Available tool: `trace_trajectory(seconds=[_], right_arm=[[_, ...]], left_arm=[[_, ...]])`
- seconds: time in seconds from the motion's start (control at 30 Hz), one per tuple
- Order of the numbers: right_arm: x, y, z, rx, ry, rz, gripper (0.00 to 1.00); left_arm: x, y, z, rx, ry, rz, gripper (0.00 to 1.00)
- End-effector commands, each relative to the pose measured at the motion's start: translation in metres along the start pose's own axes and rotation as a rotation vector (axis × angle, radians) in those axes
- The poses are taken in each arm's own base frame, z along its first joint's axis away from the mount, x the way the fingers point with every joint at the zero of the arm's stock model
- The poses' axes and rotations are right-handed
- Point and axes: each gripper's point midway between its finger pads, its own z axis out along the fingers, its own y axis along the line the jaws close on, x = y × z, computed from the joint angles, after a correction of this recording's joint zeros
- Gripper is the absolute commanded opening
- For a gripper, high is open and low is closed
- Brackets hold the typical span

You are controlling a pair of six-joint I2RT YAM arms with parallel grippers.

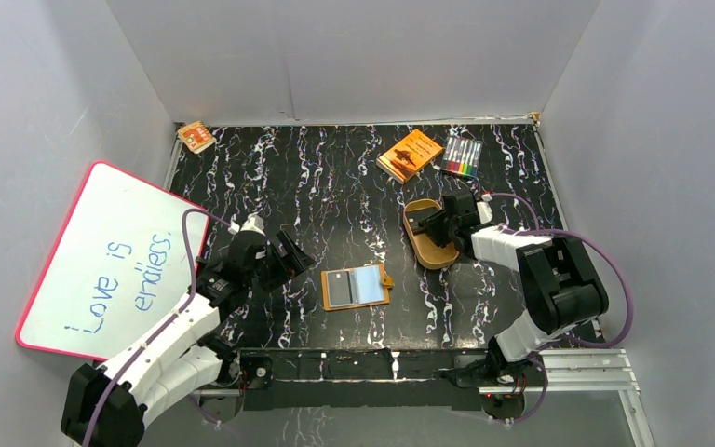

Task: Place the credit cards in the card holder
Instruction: Pick up the credit card from the storage box.

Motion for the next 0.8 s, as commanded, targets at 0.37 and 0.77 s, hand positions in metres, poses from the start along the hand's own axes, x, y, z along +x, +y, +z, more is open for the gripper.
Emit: trace_trajectory(seconds=[0.37,0.77], right_arm=[[-0.004,-0.003,-0.012,-0.027,-0.022,-0.021,0.38],[-0.006,0.001,-0.018,-0.045,-0.029,-0.023,0.30]], left_arm=[[0.005,0.005,0.004,-0.006,0.013,-0.011,0.80],[0.007,0.004,0.005,0.000,0.017,-0.016,0.80]])
